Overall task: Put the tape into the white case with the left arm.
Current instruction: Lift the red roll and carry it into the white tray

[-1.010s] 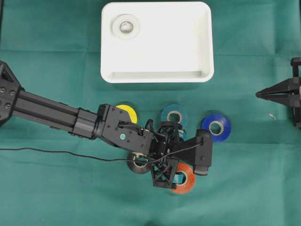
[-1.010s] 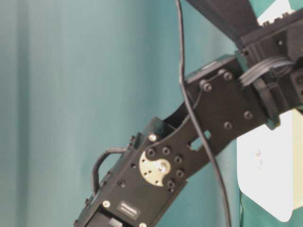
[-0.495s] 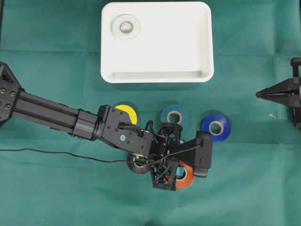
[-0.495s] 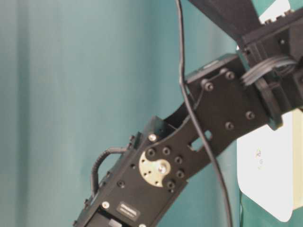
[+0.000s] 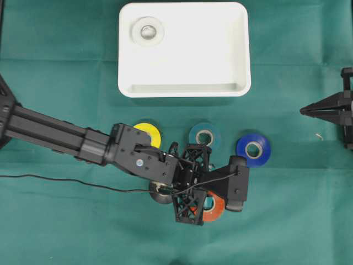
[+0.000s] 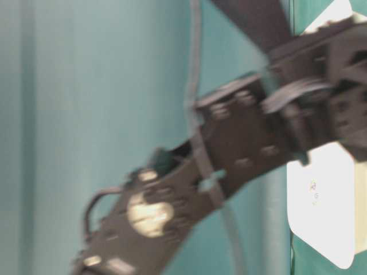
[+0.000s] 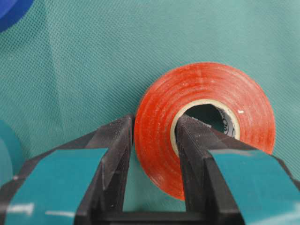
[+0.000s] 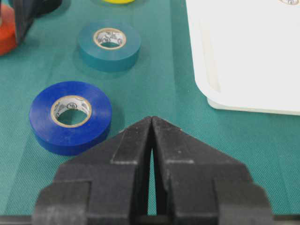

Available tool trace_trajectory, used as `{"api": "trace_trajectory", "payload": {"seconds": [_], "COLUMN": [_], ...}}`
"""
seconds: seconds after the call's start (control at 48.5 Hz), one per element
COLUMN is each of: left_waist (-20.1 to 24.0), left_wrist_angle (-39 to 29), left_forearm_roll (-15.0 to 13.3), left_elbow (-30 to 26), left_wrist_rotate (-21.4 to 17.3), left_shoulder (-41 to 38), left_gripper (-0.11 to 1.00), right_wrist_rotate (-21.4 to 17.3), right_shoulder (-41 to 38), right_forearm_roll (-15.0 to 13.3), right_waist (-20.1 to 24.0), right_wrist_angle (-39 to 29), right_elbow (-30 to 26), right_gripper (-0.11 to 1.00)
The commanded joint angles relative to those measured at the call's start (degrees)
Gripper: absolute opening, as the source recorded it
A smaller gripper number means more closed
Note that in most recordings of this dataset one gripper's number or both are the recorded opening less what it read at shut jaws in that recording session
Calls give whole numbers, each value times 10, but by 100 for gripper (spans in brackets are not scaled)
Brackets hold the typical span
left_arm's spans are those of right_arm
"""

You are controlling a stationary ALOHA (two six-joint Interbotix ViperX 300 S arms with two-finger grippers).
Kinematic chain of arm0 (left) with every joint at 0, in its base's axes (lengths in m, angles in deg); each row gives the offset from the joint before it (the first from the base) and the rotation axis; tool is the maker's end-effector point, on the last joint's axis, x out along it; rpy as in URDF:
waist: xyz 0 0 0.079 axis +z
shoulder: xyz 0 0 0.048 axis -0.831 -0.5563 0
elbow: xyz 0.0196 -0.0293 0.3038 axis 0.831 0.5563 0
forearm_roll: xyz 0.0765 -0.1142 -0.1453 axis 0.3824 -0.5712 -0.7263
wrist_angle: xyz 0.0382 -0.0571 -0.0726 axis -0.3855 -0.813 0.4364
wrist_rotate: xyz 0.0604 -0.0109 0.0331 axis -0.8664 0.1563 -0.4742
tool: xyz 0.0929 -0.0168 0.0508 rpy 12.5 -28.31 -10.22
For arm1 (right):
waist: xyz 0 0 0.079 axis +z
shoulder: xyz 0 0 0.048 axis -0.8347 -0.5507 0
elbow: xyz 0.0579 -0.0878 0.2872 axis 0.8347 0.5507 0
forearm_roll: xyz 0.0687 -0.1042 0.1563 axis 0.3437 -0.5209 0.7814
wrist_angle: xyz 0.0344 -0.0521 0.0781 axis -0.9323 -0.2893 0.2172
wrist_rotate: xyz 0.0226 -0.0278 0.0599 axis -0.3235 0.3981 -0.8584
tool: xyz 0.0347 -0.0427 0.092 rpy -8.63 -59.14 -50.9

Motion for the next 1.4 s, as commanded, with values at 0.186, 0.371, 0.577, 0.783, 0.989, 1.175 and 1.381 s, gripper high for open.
{"api": "trace_trajectory", "payload": {"seconds": [0.186,0.371,0.577,0.783,0.989,1.175,1.381], "left_waist": [-3,8,35,71,118,162,211], "left_wrist_angle": [-47,-65,-66,-65,-58,-50,-50], "left_forearm_roll": [2,4,4,4,4,4,4], "left_elbow": [-6,-3,11,36,76,109,157], "left_wrist_rotate": [-3,-6,-32,-54,-68,-88,-127], "left_shoulder": [80,104,106,124,149,169,211], "left_gripper": [26,26,26,26,26,26,26], "right_wrist_rotate": [1,1,1,1,1,1,1], "right_shoulder": [-3,-3,-3,-3,-3,-3,-2], "right_forearm_roll": [-1,0,0,0,0,-1,-1], "right_waist": [-1,-1,-1,-1,-1,-1,-1], "right_wrist_angle": [5,5,5,5,5,5,6], "right_elbow": [-7,-6,-7,-6,-6,-7,-6], "right_gripper": [-9,-9,-9,-9,-9,-9,-9]}}
